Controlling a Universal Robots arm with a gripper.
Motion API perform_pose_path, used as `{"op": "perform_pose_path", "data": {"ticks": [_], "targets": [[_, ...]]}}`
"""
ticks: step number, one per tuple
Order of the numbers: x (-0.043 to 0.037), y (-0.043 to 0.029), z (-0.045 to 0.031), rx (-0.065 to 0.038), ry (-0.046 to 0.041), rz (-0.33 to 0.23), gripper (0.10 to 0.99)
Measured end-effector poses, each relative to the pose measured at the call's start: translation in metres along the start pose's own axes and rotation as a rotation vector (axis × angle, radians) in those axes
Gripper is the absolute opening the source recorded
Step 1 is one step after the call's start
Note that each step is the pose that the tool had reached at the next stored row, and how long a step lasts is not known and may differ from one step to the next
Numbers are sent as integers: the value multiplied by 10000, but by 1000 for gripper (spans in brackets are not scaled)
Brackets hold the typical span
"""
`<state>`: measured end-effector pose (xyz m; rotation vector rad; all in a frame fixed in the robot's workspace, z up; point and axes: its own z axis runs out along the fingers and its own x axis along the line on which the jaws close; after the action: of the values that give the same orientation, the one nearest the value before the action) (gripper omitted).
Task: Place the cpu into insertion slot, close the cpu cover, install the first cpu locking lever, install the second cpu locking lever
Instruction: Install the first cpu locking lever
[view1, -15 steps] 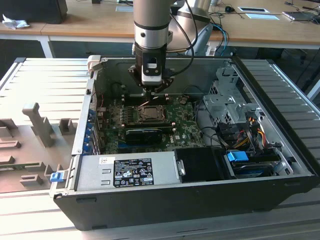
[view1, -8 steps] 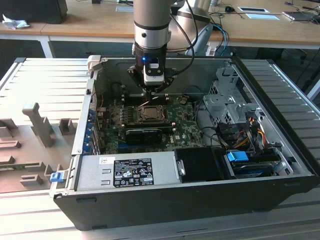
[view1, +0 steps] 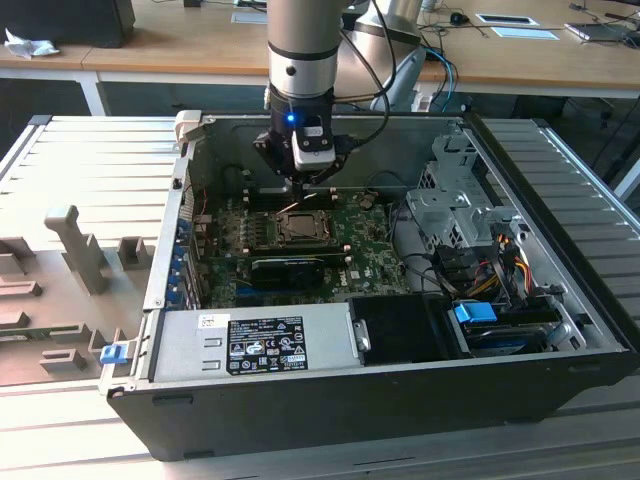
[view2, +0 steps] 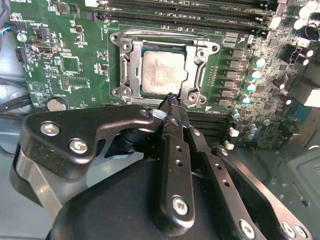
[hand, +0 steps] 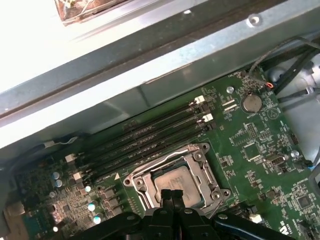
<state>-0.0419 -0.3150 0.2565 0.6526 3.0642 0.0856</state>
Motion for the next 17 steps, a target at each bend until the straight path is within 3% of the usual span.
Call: {"op": "perform_pose_path", "data": {"ticks": [8,17], "targets": [[0,0,0,4,42,-764,106],[0,-1,0,5,66,-1203,106]]}}
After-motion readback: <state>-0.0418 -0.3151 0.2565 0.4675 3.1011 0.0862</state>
